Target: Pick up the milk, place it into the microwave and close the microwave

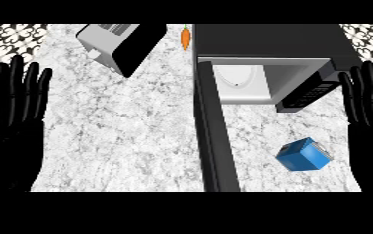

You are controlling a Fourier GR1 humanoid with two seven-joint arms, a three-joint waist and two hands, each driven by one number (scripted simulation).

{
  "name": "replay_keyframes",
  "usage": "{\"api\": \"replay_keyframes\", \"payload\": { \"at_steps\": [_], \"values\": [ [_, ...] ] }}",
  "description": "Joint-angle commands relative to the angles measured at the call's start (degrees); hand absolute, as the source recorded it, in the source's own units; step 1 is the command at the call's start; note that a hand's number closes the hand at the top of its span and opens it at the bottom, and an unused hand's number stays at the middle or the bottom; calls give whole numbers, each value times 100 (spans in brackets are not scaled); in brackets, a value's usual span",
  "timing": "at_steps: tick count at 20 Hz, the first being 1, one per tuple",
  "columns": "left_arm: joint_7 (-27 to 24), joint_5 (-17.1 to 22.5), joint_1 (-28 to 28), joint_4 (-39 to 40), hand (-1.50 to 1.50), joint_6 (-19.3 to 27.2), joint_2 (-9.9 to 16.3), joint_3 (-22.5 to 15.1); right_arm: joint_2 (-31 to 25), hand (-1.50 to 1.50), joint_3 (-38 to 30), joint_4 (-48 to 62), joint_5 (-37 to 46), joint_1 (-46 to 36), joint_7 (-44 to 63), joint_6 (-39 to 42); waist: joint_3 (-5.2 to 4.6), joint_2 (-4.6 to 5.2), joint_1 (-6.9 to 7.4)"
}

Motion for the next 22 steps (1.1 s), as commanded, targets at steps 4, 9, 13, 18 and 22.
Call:
{"api": "replay_keyframes", "payload": {
  "at_steps": [4,9,13,18,22],
  "values": [
    [87,-730,344,-371,-150,138,-180,-712,-485,-150,-312,-485,-1106,1089,-531,1225,169,-53,-19],
    [33,-502,973,93,-150,656,-468,-1655,-1043,-150,-704,-469,-2448,1857,-327,2375,171,-58,-112],
    [-610,-705,1326,405,-150,1082,-475,-2303,-1218,-150,-1309,-456,-2922,2571,-576,2996,159,-43,-31],
    [-729,-1175,1377,586,-150,2052,-478,-3354,-975,-150,-1623,70,-2640,3006,-1219,3716,161,-37,3],
    [-1194,-1311,1910,593,-150,2233,-478,-3716,-954,-150,-2116,717,-2275,3326,-1935,4448,161,-42,16]
  ]
}}
